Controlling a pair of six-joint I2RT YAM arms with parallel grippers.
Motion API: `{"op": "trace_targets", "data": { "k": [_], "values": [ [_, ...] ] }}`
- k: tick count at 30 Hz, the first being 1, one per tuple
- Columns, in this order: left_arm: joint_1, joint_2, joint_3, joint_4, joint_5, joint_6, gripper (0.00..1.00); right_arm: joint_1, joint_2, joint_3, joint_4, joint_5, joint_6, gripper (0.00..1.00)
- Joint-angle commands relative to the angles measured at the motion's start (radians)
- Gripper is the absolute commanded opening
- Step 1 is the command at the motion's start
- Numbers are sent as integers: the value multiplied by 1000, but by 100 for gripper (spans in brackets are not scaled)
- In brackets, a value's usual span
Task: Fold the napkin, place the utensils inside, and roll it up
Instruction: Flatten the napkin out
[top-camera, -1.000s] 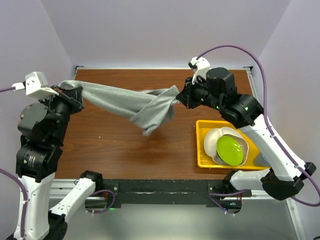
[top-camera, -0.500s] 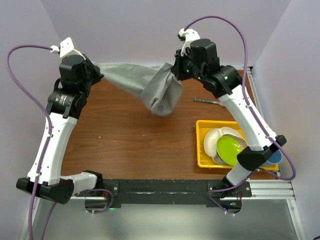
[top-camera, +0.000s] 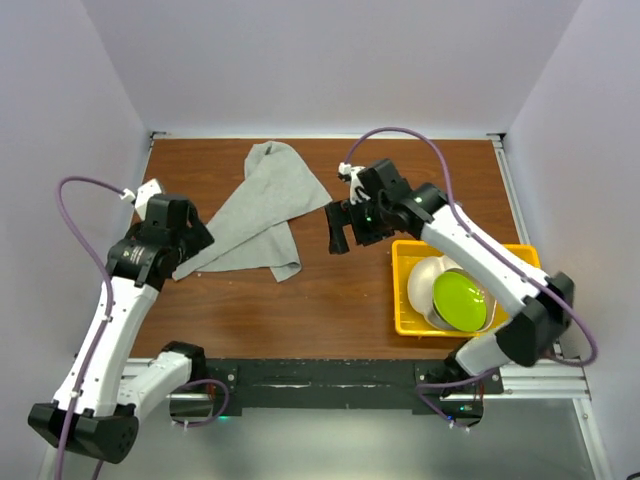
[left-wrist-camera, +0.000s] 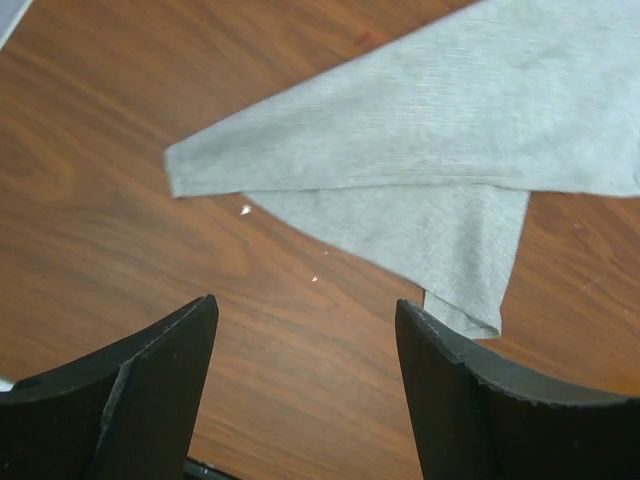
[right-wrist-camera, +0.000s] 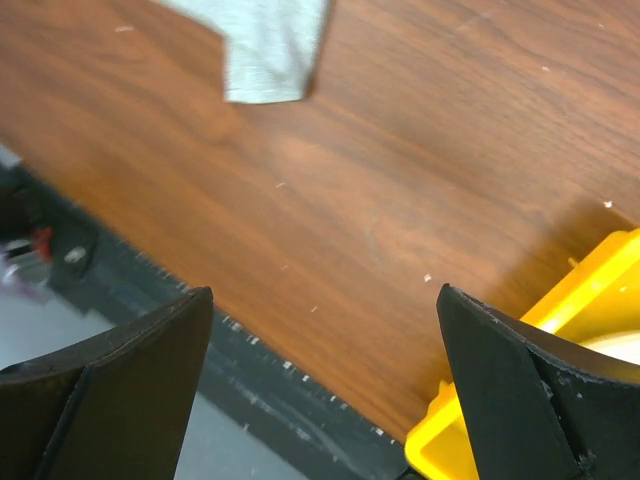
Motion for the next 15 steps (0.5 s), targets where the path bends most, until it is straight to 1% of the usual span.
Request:
{"op": "trace_targets", "data": {
  "k": [1, 2, 3, 4, 6, 7, 8, 9, 10, 11, 13, 15],
  "values": [
    [3, 175, 86, 203, 154, 177, 70, -12, 111, 57, 50, 65, 25, 98],
    [1, 227, 103, 214, 206, 238, 66, -16, 158, 71, 53, 77, 31, 98],
    [-5, 278, 131, 223, 220, 260, 62, -23, 184, 115, 32, 88, 48, 98],
    [-10, 364, 136, 266, 228, 278, 60, -30, 206, 136, 24, 88, 60, 98],
    [-14, 439, 157, 294, 251, 298, 56, -33, 273, 169, 49, 104, 115, 97],
    [-22, 493, 160, 343, 263, 306, 56, -35, 301, 173, 66, 104, 138, 96],
    [-30, 513, 159, 378, 300, 336, 56, -38, 329, 205, 73, 104, 160, 94],
    [-43, 533, 160, 416, 335, 356, 56, -36, 393, 228, 70, 84, 194, 93],
    [-51, 580, 168, 477, 360, 370, 57, -38, 419, 248, 73, 56, 200, 89],
    [-62, 611, 181, 501, 381, 396, 57, -38, 444, 273, 104, 26, 206, 86],
    [-112, 704, 227, 567, 362, 430, 58, -40, 490, 279, 135, -37, 240, 85],
    [-175, 755, 238, 646, 270, 485, 59, -47, 505, 255, 205, -79, 281, 84]
  ]
}}
